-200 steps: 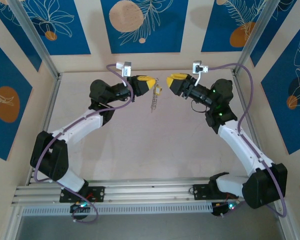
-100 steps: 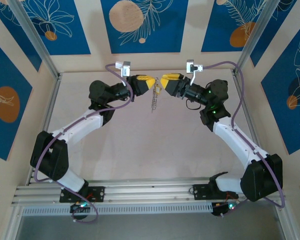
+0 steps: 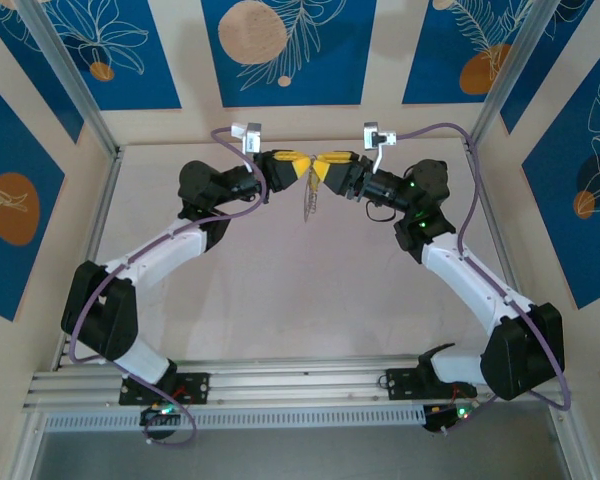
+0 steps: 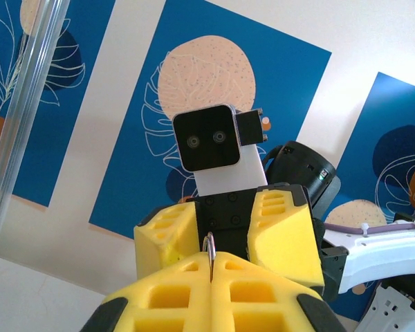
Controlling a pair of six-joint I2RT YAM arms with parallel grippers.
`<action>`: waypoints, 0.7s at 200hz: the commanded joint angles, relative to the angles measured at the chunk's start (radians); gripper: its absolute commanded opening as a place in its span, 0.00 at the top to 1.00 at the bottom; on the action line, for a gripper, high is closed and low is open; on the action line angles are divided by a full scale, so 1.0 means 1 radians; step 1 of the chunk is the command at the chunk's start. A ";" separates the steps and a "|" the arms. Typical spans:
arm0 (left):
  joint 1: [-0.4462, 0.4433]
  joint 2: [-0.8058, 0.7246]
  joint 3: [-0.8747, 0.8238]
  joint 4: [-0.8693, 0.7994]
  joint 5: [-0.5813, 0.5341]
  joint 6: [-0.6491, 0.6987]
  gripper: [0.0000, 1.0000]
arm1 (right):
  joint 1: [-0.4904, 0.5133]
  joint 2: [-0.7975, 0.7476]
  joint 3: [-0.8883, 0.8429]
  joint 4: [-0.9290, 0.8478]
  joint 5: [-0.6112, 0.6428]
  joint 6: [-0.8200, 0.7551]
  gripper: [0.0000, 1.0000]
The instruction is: Put the keys on the keyring
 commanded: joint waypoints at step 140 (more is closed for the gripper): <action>-0.015 0.006 0.014 0.072 0.000 -0.014 1.00 | 0.003 0.013 0.041 -0.021 -0.020 -0.024 1.00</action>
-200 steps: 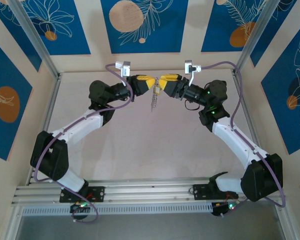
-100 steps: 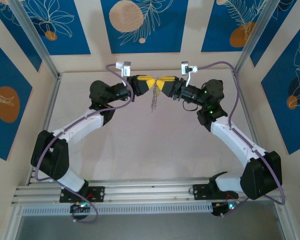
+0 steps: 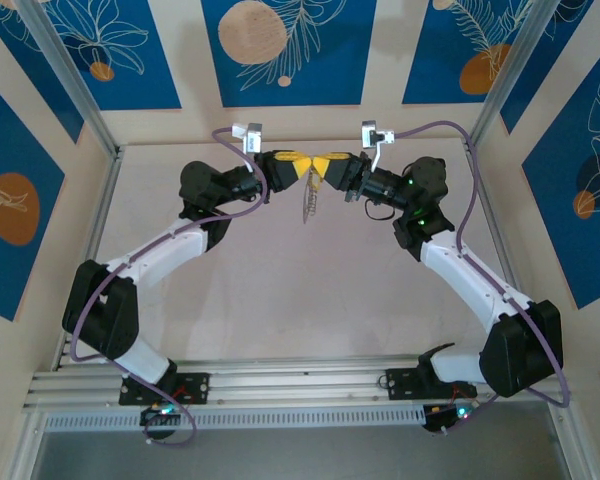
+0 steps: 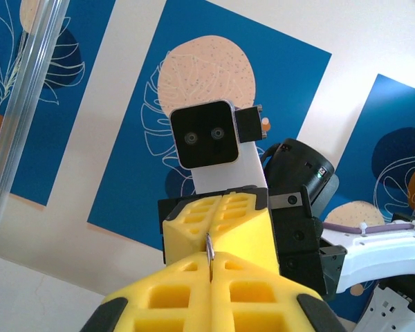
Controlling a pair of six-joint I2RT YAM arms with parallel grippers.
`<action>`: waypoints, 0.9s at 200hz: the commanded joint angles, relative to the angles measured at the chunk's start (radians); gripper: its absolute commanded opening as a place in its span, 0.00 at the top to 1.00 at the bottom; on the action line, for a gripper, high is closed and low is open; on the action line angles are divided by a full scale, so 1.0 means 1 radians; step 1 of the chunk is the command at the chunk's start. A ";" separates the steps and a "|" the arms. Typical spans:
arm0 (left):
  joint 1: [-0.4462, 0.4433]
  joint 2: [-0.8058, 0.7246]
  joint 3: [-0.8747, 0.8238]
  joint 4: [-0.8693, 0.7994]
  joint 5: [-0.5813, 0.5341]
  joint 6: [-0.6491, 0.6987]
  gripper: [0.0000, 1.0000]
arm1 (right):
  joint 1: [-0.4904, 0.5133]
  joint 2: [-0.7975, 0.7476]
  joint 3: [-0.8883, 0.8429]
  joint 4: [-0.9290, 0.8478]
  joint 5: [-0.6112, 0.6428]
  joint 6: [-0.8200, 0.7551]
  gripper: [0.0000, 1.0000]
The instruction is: Put the keys on the keyring
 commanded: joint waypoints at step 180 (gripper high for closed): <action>0.073 -0.119 0.273 -1.087 0.117 0.787 0.24 | -0.069 0.137 0.445 -1.072 -0.219 -0.780 1.00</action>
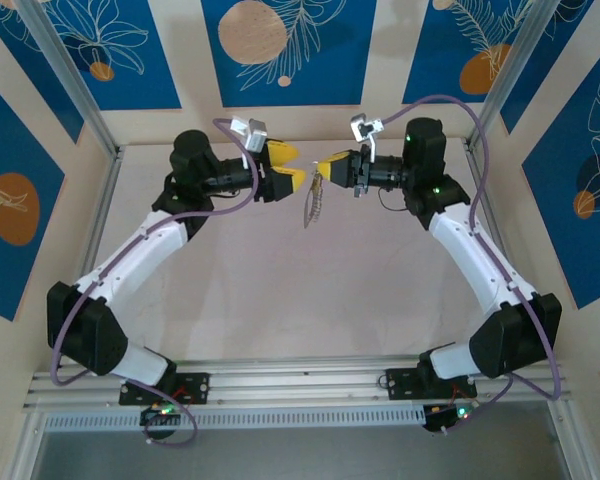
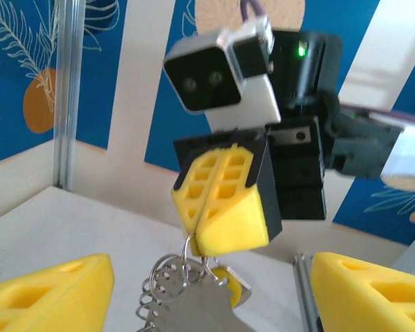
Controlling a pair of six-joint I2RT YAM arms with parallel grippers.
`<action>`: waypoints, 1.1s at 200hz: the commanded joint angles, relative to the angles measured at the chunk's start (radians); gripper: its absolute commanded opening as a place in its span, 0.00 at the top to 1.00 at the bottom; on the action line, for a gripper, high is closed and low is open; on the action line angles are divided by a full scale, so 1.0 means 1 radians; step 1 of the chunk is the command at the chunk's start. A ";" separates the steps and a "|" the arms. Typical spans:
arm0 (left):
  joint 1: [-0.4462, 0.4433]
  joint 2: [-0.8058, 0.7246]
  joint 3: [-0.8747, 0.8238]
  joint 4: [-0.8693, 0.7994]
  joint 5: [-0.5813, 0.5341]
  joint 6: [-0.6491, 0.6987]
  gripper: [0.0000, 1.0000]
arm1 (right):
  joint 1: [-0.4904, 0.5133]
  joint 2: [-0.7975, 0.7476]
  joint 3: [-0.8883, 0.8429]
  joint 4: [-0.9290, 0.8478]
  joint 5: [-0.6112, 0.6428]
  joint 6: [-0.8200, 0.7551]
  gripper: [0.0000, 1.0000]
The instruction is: Put the keys on the keyring
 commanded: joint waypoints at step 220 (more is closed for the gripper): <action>0.041 0.152 0.334 -0.526 0.253 0.275 0.56 | 0.046 0.053 0.221 -0.412 -0.058 -0.332 1.00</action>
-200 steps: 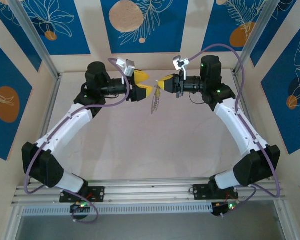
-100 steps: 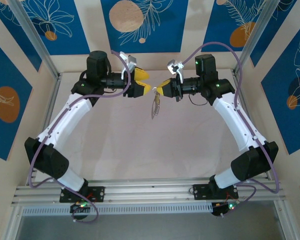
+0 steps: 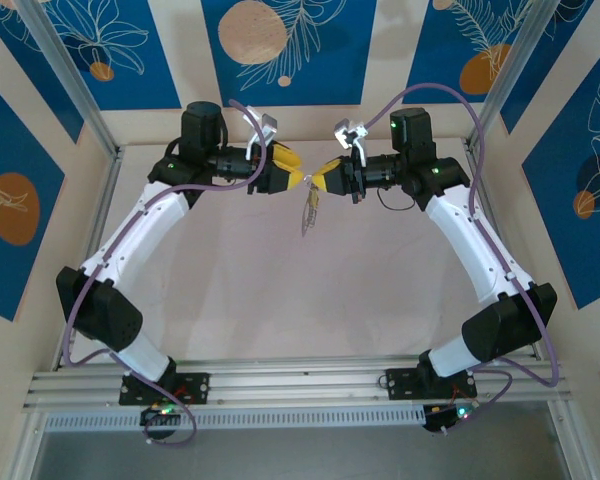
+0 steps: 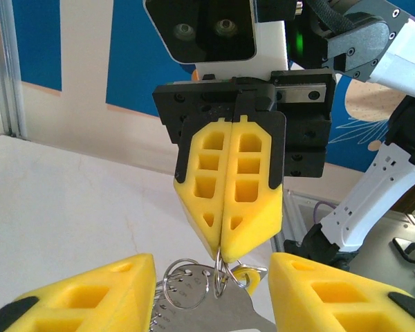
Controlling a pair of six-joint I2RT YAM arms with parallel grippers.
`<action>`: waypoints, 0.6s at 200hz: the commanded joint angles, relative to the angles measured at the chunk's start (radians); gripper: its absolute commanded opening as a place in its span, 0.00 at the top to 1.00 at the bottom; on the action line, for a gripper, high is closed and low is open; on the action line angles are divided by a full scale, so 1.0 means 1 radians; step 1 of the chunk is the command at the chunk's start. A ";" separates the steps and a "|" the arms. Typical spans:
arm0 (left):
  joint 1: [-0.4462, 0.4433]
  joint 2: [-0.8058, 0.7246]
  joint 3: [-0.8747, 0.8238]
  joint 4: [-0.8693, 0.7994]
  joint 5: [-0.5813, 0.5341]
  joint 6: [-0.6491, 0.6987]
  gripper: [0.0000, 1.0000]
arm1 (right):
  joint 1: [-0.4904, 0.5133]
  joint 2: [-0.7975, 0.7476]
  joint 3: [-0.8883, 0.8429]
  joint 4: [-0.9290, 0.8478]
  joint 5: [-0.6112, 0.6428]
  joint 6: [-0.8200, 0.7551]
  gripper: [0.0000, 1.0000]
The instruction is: Put the keys on the keyring
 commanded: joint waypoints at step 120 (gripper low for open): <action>-0.028 0.005 0.006 -0.026 0.063 0.014 0.68 | 0.029 -0.043 0.014 0.058 -0.014 0.039 1.00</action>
